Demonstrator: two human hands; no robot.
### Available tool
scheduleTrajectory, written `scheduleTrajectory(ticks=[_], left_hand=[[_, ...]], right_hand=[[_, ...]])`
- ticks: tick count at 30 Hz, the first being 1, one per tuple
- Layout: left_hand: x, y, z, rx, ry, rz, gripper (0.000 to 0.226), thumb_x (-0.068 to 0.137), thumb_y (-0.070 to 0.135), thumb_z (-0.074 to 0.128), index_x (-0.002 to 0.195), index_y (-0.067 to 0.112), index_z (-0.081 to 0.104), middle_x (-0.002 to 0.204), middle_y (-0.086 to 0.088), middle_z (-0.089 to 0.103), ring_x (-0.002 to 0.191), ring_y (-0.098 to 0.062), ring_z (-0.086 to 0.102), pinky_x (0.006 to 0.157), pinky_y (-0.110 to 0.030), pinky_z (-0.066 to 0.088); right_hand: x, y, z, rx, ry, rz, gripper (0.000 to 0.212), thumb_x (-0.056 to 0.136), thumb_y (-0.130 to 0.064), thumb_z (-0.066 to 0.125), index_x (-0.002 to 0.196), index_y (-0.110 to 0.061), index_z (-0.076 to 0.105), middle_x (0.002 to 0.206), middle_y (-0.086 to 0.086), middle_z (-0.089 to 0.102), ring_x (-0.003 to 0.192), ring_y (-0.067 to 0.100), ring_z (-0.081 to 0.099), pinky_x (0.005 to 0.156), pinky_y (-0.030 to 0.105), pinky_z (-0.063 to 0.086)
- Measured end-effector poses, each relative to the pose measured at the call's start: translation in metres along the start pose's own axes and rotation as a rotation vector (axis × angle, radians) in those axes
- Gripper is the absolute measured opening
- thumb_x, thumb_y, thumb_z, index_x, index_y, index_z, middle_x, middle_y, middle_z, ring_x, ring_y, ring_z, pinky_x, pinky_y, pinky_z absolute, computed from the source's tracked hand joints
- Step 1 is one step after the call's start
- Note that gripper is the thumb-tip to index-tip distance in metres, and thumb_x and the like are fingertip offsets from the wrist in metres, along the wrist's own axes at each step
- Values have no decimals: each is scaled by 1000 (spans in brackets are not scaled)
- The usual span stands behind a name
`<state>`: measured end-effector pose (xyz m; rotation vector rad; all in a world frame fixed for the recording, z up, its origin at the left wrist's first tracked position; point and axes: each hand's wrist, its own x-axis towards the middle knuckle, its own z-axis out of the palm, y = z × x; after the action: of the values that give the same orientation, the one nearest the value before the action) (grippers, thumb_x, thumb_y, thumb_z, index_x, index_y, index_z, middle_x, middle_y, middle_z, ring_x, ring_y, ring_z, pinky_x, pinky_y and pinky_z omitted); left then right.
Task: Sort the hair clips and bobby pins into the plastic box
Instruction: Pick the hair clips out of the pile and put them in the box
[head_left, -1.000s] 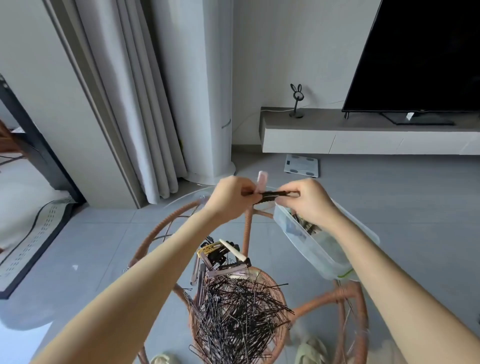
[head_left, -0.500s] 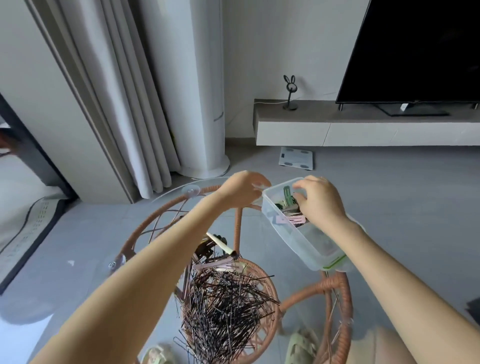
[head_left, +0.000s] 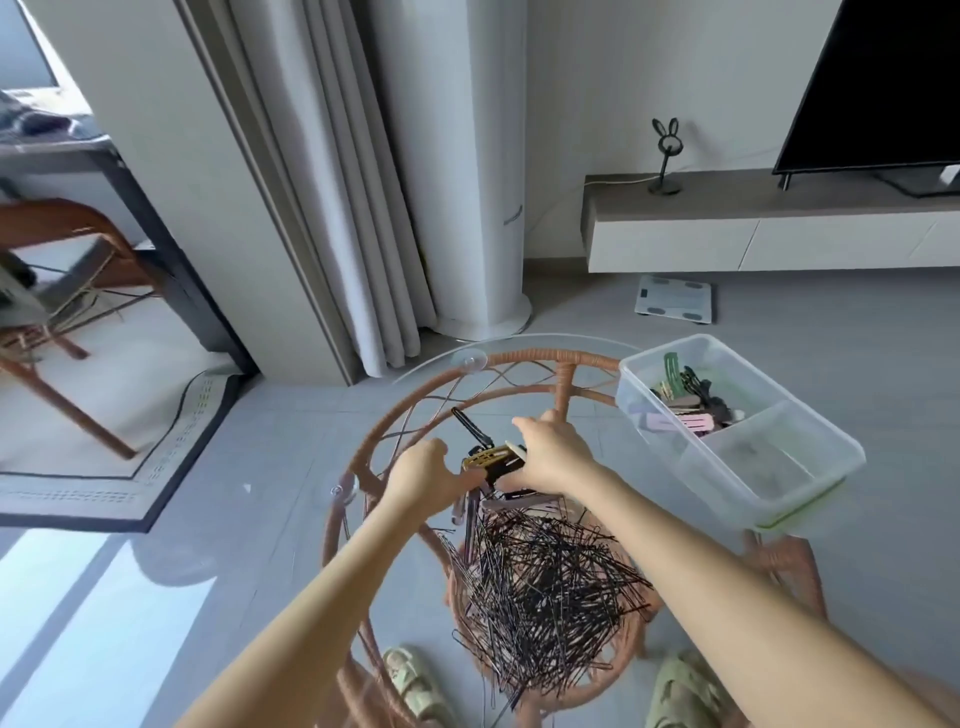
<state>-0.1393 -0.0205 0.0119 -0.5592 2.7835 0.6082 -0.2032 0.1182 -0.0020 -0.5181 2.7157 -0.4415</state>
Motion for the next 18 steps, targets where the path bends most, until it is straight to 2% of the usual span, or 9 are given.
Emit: scheduleTrajectory(ticks=[2, 4, 6, 9, 11, 14, 16, 18], left_hand=[[2, 8, 6, -5, 22, 5, 37, 80, 31, 66, 101, 3, 59, 87, -7, 58, 78, -23, 53, 68, -31, 46], [5, 13, 10, -4, 35, 10, 22, 78, 23, 66, 86, 6, 55, 80, -7, 58, 73, -23, 54, 61, -29, 43], [7, 14, 12, -41, 32, 6, 20, 77, 20, 66, 81, 4, 56, 71, -7, 59, 68, -23, 56, 55, -27, 43], [10, 11, 12, -81, 23, -28, 29, 77, 22, 68, 64, 6, 48, 57, 0, 47, 57, -18, 49, 42, -21, 34], [11, 9, 11, -109, 5, -29, 26, 77, 24, 69, 66, 6, 54, 54, 1, 44, 48, -12, 42, 43, -20, 34], [14, 3, 11, -155, -24, -4, 22, 78, 29, 68, 67, 11, 63, 50, 1, 49, 43, -11, 40, 48, -22, 39], [13, -2, 9, -184, -27, -7, 21, 79, 28, 67, 67, 12, 62, 60, -5, 57, 46, -14, 42, 54, -25, 43], [11, -7, 4, -236, -19, -8, 13, 80, 24, 68, 75, 13, 69, 71, -7, 63, 53, -15, 49, 56, -24, 45]], right_hand=[[5, -7, 4, 25, 3, -26, 59, 71, -30, 74, 123, -17, 51, 124, 12, 48, 104, 30, 54, 81, 33, 45], [7, -7, 2, 59, -13, -55, 44, 75, -18, 69, 116, -21, 55, 121, 8, 52, 97, 26, 56, 75, 31, 42], [6, -2, -2, 105, -51, -75, 43, 73, -22, 74, 113, -19, 57, 118, 5, 58, 100, 24, 55, 78, 31, 43], [3, 5, -6, 223, -91, -90, 47, 69, -30, 78, 109, -13, 61, 119, 6, 61, 107, 24, 55, 87, 35, 45], [-2, 8, -9, 284, -89, -109, 43, 69, -27, 78, 106, -12, 63, 112, 5, 63, 101, 21, 55, 83, 33, 44], [-6, 12, -12, 295, -50, -150, 30, 70, -24, 77, 92, -7, 66, 86, 4, 63, 77, 19, 54, 68, 32, 41], [-10, 15, -16, 302, 11, -157, 22, 71, -24, 76, 74, -6, 64, 68, 2, 54, 62, 17, 43, 59, 30, 32], [-16, 16, -24, 334, 80, -169, 27, 72, -22, 76, 56, -16, 55, 56, -3, 45, 55, 14, 38, 55, 29, 28]])
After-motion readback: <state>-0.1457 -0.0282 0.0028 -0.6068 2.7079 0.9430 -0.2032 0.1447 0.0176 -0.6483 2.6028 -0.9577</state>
